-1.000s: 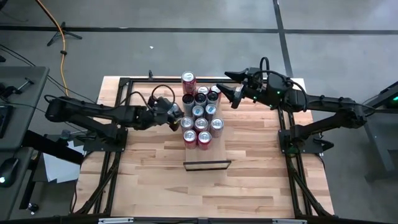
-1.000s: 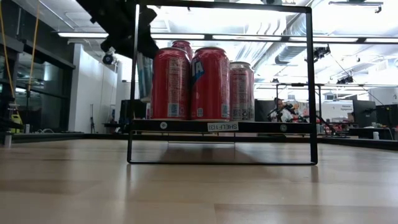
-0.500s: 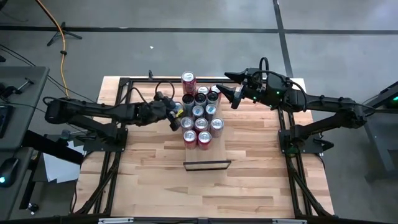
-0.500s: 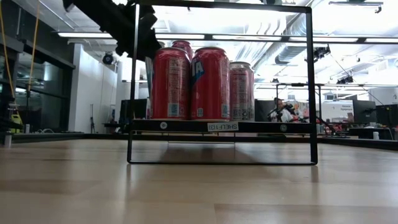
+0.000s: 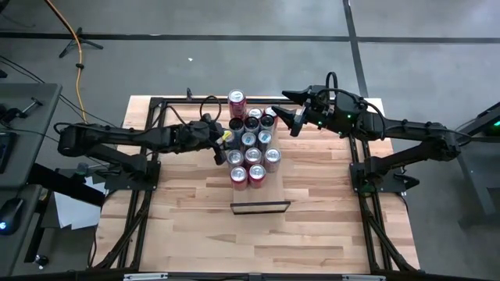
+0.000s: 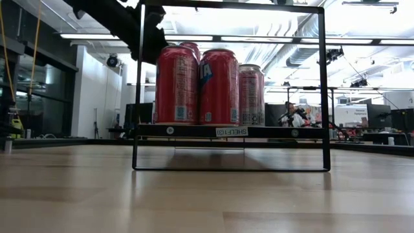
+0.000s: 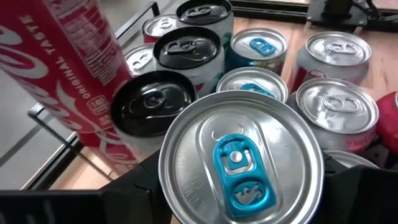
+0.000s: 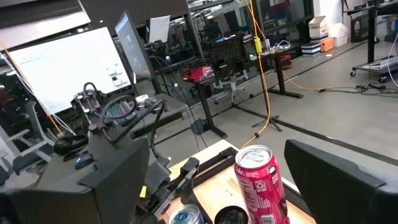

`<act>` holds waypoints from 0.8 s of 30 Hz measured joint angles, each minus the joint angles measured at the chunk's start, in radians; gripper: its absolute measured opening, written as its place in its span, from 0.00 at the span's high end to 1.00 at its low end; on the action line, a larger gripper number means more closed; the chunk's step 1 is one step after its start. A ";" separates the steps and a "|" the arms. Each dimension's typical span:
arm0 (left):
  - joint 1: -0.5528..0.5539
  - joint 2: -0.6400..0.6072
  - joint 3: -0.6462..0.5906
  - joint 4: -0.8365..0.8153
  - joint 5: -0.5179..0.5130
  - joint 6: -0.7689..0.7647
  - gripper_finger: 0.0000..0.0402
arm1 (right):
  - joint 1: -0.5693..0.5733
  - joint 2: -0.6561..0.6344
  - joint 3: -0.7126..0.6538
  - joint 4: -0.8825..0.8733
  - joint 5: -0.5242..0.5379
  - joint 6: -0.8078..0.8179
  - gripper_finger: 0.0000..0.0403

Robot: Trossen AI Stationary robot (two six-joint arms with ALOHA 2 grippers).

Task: Place canned beverage on shelf
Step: Put the blue soda can on the shelf aligned with the other blue soda can

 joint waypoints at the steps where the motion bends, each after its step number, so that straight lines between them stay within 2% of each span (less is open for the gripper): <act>1: 0.002 0.007 0.000 0.006 0.007 0.000 0.55 | 0.000 0.000 0.000 0.000 0.000 0.000 0.11; 9: 0.010 0.069 0.000 0.050 0.067 0.023 0.54 | 0.000 0.000 0.000 0.000 0.000 0.000 0.11; 24: 0.010 0.102 0.001 0.102 0.058 0.034 0.53 | 0.000 0.000 0.000 -0.007 0.000 0.023 0.11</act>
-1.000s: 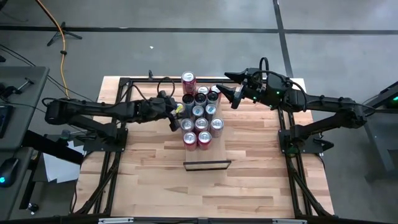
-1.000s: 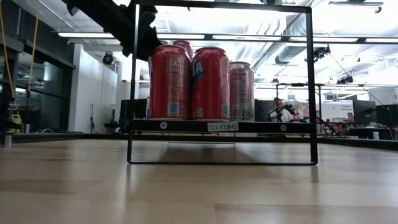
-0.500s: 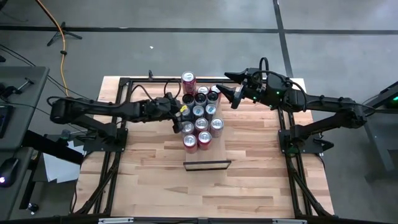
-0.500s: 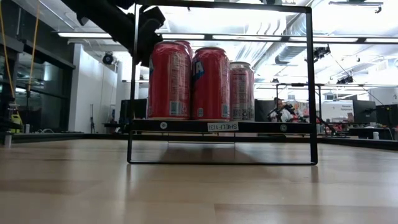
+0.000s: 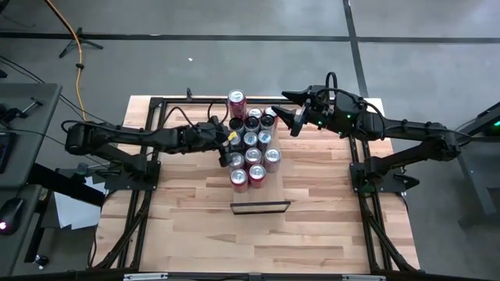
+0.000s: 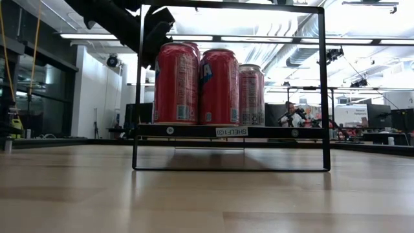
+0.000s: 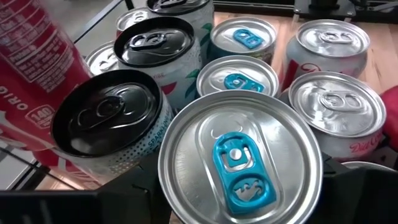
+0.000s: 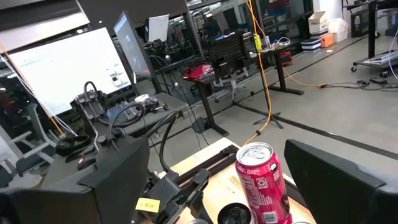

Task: Place canned beverage on shelf
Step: Put the blue soda can on the shelf aligned with the other blue soda can

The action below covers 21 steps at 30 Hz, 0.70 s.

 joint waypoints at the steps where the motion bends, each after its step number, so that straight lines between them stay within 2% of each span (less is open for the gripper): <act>1: 0.000 0.000 0.000 -0.002 0.012 0.009 0.53 | 0.000 0.000 0.000 0.000 0.000 0.000 0.11; 15: 0.003 -0.002 0.000 -0.018 0.026 0.055 0.53 | 0.000 0.000 0.000 -0.001 0.000 0.000 0.11; 21: 0.003 -0.001 0.000 -0.012 0.019 0.054 0.46 | 0.000 0.000 0.000 -0.001 0.000 0.000 0.11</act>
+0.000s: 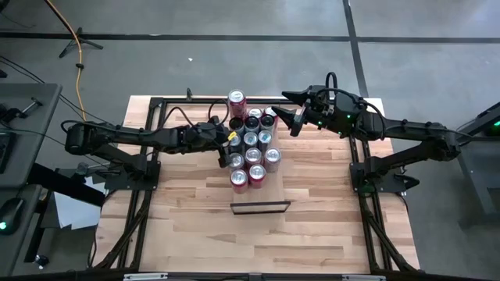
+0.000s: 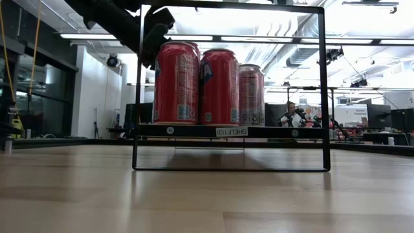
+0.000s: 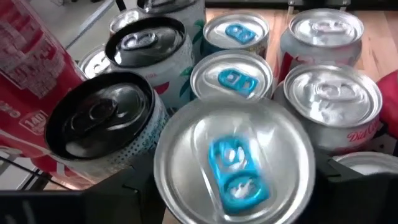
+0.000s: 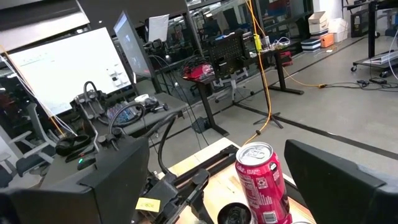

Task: Place canned beverage on shelf
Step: Put the blue soda can on the shelf aligned with the other blue soda can

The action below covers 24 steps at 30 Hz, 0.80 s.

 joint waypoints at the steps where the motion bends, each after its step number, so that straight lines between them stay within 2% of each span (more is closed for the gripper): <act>1: 0.000 0.000 0.000 0.005 -0.001 0.000 0.44 | 0.000 0.000 0.000 0.000 0.000 0.000 0.11; 10: 0.000 0.000 0.001 0.022 -0.004 -0.001 0.31 | 0.000 0.000 0.000 0.000 0.000 0.000 0.11; 17: 0.000 -0.002 0.004 0.049 -0.019 0.014 0.30 | 0.000 0.000 0.000 0.000 0.000 0.002 0.11; 24: -0.004 -0.068 0.090 -0.053 -0.037 0.027 0.30 | 0.000 0.000 0.000 0.000 0.000 0.002 0.11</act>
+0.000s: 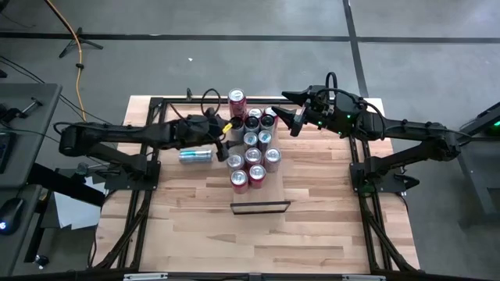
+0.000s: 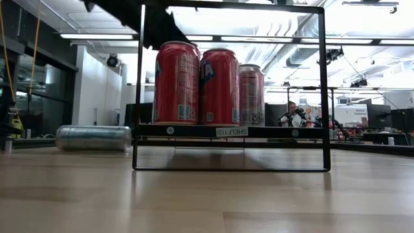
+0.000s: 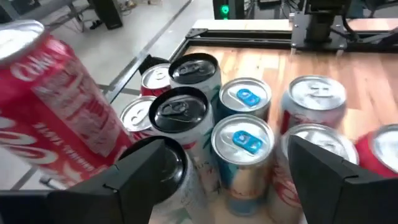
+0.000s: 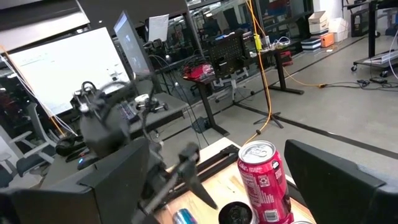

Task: Place canned beverage on shelf
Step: Put the blue soda can on the shelf aligned with the other blue soda can

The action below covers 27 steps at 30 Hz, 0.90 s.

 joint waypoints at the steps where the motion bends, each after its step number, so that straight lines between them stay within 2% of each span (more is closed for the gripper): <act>1: -0.003 -0.015 0.017 -0.042 0.001 -0.006 0.30 | 0.000 0.000 0.000 0.000 0.000 -0.001 0.11; 8: -0.025 -0.151 0.129 -0.331 0.006 -0.154 0.30 | 0.000 0.000 0.000 0.000 0.000 -0.002 0.11; 11: -0.026 -0.213 0.157 -0.439 0.003 -0.169 0.30 | -0.001 0.000 0.000 -0.001 0.000 -0.002 0.11; 14: 0.008 -0.224 0.194 -0.648 -0.107 -0.282 0.30 | -0.001 0.000 0.000 -0.006 0.000 -0.006 0.11; 15: 0.040 -0.210 0.211 -0.749 -0.113 -0.322 0.30 | -0.001 0.000 0.000 -0.008 0.000 -0.007 0.11; 18: 0.160 -0.149 0.243 -1.009 -0.016 -0.393 0.30 | -0.001 0.000 0.000 -0.014 0.000 -0.008 0.11; 21: 0.239 -0.085 0.241 -1.163 0.128 -0.358 0.30 | -0.001 0.000 0.000 -0.020 0.000 -0.010 0.11; 24: 0.245 -0.051 0.215 -1.268 0.140 -0.269 0.30 | -0.001 0.000 0.000 -0.026 0.001 -0.010 0.11; 27: 0.214 -0.059 0.144 -1.290 0.125 -0.230 0.30 | -0.001 0.000 0.000 -0.029 0.001 -0.010 0.11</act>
